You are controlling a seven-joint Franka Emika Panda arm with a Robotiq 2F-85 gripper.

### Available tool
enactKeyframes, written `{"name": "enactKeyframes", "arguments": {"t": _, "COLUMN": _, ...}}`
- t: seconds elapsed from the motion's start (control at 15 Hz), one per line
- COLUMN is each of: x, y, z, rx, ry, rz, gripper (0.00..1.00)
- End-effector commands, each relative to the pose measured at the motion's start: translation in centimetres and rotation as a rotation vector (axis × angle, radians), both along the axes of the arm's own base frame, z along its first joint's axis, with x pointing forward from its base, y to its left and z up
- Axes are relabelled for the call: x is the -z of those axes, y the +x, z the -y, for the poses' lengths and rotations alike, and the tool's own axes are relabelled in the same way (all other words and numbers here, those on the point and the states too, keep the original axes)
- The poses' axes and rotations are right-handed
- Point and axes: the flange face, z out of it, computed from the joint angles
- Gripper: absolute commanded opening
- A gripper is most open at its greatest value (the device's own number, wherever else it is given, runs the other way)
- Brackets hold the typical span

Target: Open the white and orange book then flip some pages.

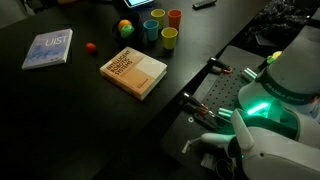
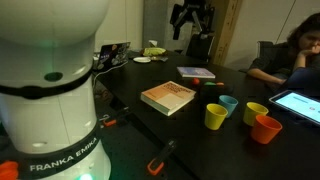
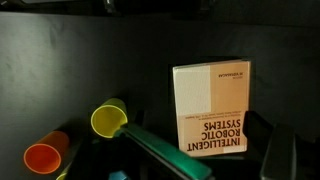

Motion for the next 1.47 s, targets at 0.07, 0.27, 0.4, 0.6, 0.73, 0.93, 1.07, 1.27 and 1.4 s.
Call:
{"name": "enactKeyframes", "arguments": {"t": 0.07, "x": 6.3, "y": 1.8, "z": -0.1, "rx": 0.012, "ry": 0.046, "rz": 0.062, "gripper": 1.00}}
{"name": "enactKeyframes", "arguments": {"t": 0.27, "x": 10.3, "y": 2.7, "z": 0.2, "rx": 0.007, "ry": 0.046, "rz": 0.090, "gripper": 1.00}}
{"name": "enactKeyframes", "arguments": {"t": 0.4, "x": 12.5, "y": 3.3, "z": 0.4, "rx": 0.008, "ry": 0.043, "rz": 0.106, "gripper": 1.00}}
{"name": "enactKeyframes", "arguments": {"t": 0.6, "x": 15.5, "y": 3.9, "z": 0.8, "rx": 0.029, "ry": 0.061, "rz": 0.113, "gripper": 1.00}}
{"name": "enactKeyframes", "arguments": {"t": 0.73, "x": 17.4, "y": 3.9, "z": 0.7, "rx": 0.049, "ry": 0.095, "rz": 0.104, "gripper": 1.00}}
{"name": "enactKeyframes", "arguments": {"t": 0.93, "x": 19.9, "y": 3.8, "z": 0.4, "rx": 0.057, "ry": 0.141, "rz": 0.080, "gripper": 1.00}}
{"name": "enactKeyframes", "arguments": {"t": 1.07, "x": 21.2, "y": 3.9, "z": 0.1, "rx": 0.059, "ry": 0.178, "rz": 0.063, "gripper": 1.00}}
{"name": "enactKeyframes", "arguments": {"t": 1.27, "x": 23.2, "y": 4.4, "z": 0.0, "rx": 0.055, "ry": 0.216, "rz": 0.048, "gripper": 1.00}}
{"name": "enactKeyframes", "arguments": {"t": 1.4, "x": 24.2, "y": 4.7, "z": -0.2, "rx": 0.051, "ry": 0.233, "rz": 0.042, "gripper": 1.00}}
